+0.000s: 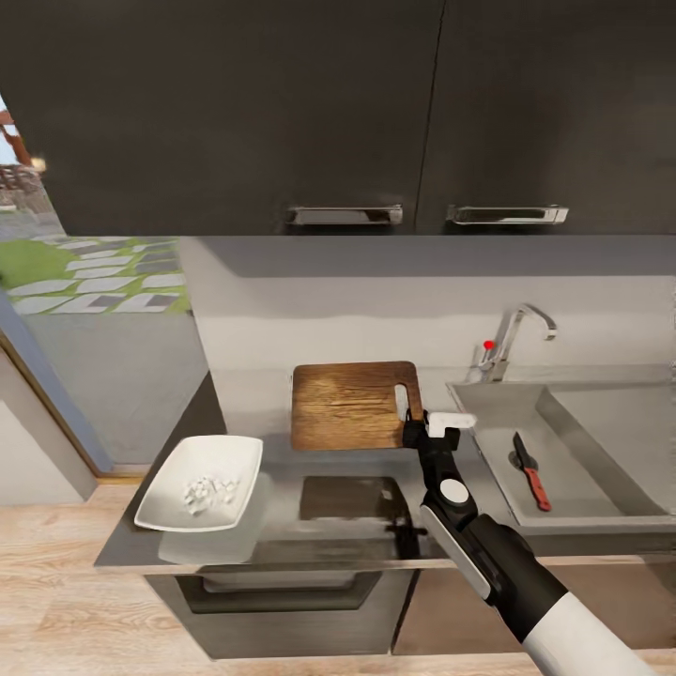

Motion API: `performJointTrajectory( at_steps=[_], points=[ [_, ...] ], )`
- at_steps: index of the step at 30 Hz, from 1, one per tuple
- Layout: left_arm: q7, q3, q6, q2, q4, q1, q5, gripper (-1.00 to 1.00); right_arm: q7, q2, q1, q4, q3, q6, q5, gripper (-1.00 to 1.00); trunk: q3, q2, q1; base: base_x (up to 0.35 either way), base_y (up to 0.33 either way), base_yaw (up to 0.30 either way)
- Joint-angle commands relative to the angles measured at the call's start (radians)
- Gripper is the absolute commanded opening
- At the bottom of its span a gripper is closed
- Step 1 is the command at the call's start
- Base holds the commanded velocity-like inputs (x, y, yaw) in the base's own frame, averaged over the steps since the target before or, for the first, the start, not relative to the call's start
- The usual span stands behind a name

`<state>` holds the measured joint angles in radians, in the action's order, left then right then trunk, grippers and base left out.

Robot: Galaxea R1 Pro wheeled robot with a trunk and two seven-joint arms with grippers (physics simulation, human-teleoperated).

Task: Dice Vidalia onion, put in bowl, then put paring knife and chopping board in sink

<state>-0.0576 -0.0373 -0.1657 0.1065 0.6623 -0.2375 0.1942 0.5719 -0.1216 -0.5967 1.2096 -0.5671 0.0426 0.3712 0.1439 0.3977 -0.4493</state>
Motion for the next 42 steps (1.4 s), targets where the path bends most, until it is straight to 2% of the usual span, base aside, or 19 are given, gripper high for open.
performJointTrajectory(
  at_steps=[1,42],
  points=[
    [-0.005,-0.004,-0.001,0.001,0.002,0.0,0.007,1.0,0.008,-0.001,-0.002,0.002,-0.004,0.005,-0.002,-1.0,0.002,0.002,-0.001,0.0,-0.304,0.0],
    [-0.005,-0.004,-0.001,0.001,0.001,-0.001,0.007,1.0,0.006,0.001,-0.002,0.0,-0.005,0.005,-0.002,-1.0,0.002,0.002,-0.001,0.0,-0.289,0.0]
  ],
)
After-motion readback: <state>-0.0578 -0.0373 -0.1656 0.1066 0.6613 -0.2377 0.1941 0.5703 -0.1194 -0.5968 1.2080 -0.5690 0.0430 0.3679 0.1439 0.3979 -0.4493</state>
